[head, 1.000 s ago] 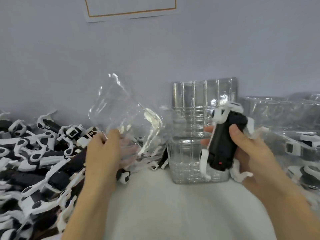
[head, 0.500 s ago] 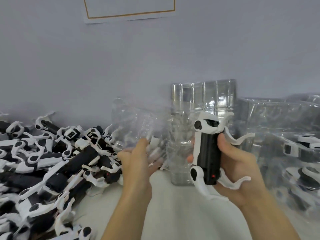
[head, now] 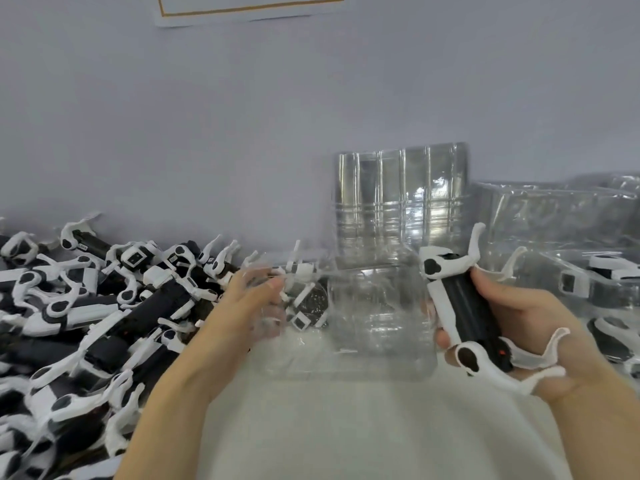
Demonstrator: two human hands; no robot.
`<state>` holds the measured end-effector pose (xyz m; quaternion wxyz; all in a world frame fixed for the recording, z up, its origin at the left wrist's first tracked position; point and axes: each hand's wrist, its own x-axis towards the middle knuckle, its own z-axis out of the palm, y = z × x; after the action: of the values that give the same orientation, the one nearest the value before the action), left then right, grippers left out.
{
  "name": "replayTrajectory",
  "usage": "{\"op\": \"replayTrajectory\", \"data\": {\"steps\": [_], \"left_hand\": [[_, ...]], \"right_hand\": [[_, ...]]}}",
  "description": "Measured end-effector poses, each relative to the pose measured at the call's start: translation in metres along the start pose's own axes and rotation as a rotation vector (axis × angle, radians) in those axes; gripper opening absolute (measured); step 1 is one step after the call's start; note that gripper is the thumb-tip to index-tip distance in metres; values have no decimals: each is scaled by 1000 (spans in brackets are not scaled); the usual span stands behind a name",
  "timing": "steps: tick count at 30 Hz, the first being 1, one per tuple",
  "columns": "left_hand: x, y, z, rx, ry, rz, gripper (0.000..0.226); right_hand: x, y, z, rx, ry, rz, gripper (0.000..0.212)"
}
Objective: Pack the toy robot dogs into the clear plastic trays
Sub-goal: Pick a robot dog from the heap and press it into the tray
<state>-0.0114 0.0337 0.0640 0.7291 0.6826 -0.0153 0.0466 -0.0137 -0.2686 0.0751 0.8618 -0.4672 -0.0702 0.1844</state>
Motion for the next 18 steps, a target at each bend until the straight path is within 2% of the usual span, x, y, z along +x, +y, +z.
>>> {"op": "replayTrajectory", "data": {"steps": [4, 5, 9, 10, 13, 18], "left_hand": [[2, -8, 4, 124, -42, -70, 35], [2, -10, 4, 127, -51, -98, 36], [2, -21, 3, 155, -26, -284, 45], [0, -23, 1, 178, -2, -335, 46], [-4, -29, -2, 242, 14, -459, 54], [-10, -41, 10, 292, -39, -595, 74]], "right_hand": [[-5, -5, -5, -70, 67, 33, 33], [-5, -6, -6, -125, 94, 44, 32], [-9, -11, -6, -578, 289, 30, 51], [-10, -12, -4, -709, 345, 5, 49], [-14, -18, 4, -1068, 450, -91, 22], [-14, -19, 19, -1233, 352, -296, 17]]}}
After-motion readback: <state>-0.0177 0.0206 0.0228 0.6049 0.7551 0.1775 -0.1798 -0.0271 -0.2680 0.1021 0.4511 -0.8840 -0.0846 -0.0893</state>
